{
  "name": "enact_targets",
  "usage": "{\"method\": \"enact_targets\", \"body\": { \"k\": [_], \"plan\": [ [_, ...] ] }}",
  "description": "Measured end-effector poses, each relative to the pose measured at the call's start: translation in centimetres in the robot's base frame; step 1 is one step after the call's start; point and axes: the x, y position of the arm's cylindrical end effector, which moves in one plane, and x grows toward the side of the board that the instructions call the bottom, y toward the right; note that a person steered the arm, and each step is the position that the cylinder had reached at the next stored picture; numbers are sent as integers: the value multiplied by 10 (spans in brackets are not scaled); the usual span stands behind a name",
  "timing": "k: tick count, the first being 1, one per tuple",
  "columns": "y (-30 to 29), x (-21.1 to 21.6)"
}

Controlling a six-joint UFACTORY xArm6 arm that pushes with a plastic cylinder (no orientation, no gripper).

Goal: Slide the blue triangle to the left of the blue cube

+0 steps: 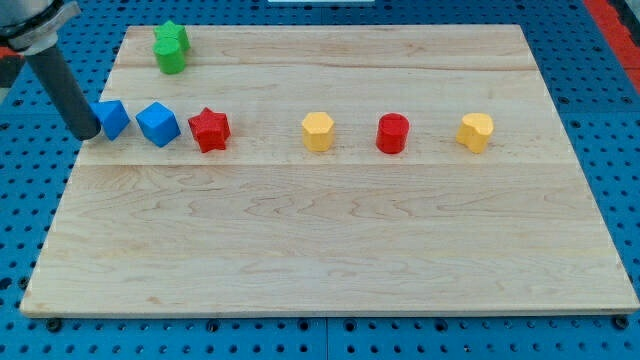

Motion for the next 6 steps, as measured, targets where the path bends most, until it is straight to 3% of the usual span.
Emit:
{"method": "enact_targets", "body": {
  "k": [1,2,3,6],
  "plan": [
    [-4,22],
    [-19,-3],
    [-3,-66],
    [8,-31]
  ]
}}
